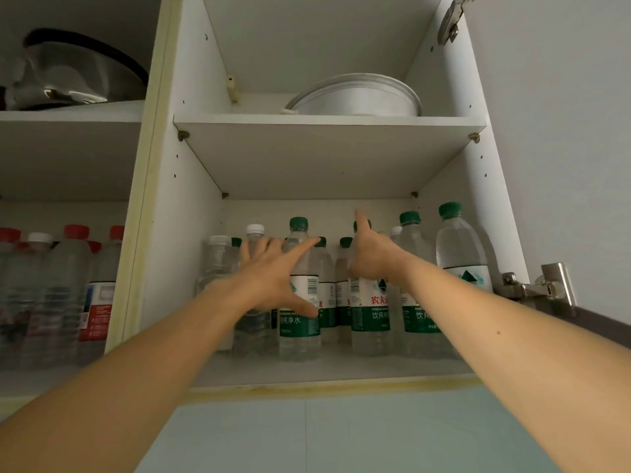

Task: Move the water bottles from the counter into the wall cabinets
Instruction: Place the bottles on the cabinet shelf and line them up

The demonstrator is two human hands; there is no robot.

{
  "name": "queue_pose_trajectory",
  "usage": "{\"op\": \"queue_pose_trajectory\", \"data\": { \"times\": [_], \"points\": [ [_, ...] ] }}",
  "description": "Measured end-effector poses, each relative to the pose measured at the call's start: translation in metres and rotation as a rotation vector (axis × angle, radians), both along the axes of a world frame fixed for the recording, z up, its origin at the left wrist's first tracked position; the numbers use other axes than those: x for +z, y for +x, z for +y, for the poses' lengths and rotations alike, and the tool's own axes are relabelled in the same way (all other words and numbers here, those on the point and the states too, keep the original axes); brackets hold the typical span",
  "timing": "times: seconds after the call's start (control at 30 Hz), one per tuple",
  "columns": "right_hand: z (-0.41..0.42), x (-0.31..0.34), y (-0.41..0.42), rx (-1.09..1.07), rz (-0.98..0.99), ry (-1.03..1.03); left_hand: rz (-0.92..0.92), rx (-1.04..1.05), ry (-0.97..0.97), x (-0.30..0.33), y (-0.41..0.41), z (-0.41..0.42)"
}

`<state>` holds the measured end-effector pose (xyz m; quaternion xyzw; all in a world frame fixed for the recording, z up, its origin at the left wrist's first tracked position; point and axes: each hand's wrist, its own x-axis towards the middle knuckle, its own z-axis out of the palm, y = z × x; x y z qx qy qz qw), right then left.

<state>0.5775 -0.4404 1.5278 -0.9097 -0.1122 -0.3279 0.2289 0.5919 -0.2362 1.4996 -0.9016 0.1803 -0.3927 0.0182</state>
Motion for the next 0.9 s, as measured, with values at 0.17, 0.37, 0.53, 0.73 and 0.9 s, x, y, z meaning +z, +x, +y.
{"op": "queue_pose_trajectory", "data": {
  "times": [0.17,0.37,0.53,0.73,0.9],
  "points": [
    [-0.004,-0.003,-0.001,0.128,-0.067,0.012,-0.064,0.033,0.072,0.003,0.011,0.008],
    [0.007,-0.012,0.015,0.319,-0.124,0.056,-0.153,0.120,0.141,-0.002,0.029,0.016],
    [0.009,-0.026,0.026,0.311,-0.097,0.091,-0.191,0.109,0.160,-0.003,0.037,0.020],
    [-0.008,-0.059,0.038,0.361,0.221,0.139,-0.112,0.053,0.189,0.002,0.037,0.033],
    [0.000,-0.062,0.044,0.290,0.294,0.127,-0.149,0.074,0.198,-0.001,0.042,0.030]
  ]
}}
